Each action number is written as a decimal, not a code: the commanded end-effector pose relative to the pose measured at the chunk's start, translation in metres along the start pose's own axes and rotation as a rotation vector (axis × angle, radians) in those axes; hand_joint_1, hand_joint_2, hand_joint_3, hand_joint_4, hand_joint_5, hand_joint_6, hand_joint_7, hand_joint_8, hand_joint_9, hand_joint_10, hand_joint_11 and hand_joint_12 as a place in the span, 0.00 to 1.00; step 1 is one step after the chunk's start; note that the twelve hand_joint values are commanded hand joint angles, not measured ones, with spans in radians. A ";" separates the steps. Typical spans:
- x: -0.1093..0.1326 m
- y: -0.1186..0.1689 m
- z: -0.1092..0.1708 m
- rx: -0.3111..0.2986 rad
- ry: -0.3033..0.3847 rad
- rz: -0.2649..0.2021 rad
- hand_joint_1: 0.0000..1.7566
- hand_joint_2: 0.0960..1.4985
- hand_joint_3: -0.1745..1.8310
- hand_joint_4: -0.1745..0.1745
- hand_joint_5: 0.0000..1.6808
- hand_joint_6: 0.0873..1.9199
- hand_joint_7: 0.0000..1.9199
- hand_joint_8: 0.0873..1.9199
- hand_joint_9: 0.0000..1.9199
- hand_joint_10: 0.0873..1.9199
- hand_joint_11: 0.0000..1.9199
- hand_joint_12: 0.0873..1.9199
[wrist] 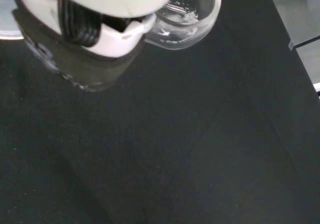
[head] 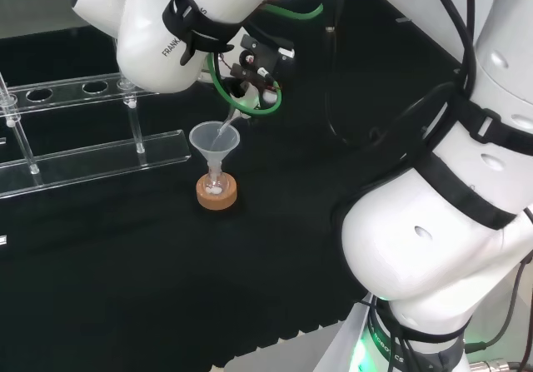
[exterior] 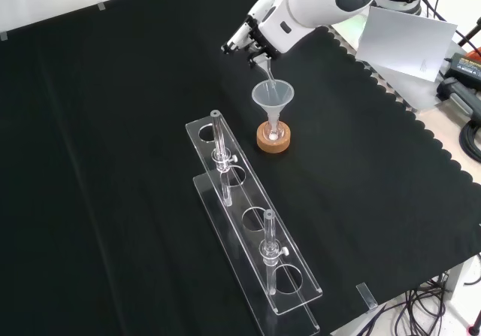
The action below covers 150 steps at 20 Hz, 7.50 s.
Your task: Pour all the NaCl from the weighing funnel into the round-bottom flask.
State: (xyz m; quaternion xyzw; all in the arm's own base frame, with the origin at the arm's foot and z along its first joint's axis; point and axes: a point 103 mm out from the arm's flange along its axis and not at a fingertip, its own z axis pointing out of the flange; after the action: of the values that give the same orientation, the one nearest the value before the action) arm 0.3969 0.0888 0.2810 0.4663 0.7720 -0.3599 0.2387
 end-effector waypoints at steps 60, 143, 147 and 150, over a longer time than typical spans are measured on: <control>0.006 0.020 -0.022 -0.123 -0.344 -0.127 0.65 0.39 0.37 1.00 0.88 0.07 0.92 0.00 0.59 0.04 0.04 0.78; -0.011 -0.010 -0.023 -0.229 -0.387 -0.064 0.64 0.39 0.38 1.00 0.84 0.16 0.91 0.00 0.60 0.03 0.06 0.77; -0.020 -0.010 -0.024 -0.246 -0.306 -0.032 0.64 0.39 0.38 1.00 0.84 0.16 0.91 0.00 0.60 0.03 0.06 0.77; -0.023 -0.010 -0.019 -0.251 -0.258 -0.022 0.64 0.39 0.38 1.00 0.84 0.16 0.91 0.00 0.60 0.03 0.06 0.77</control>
State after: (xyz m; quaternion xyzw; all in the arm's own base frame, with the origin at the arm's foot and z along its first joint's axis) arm 0.3962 0.0918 0.3093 0.3533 0.7593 -0.3563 0.4143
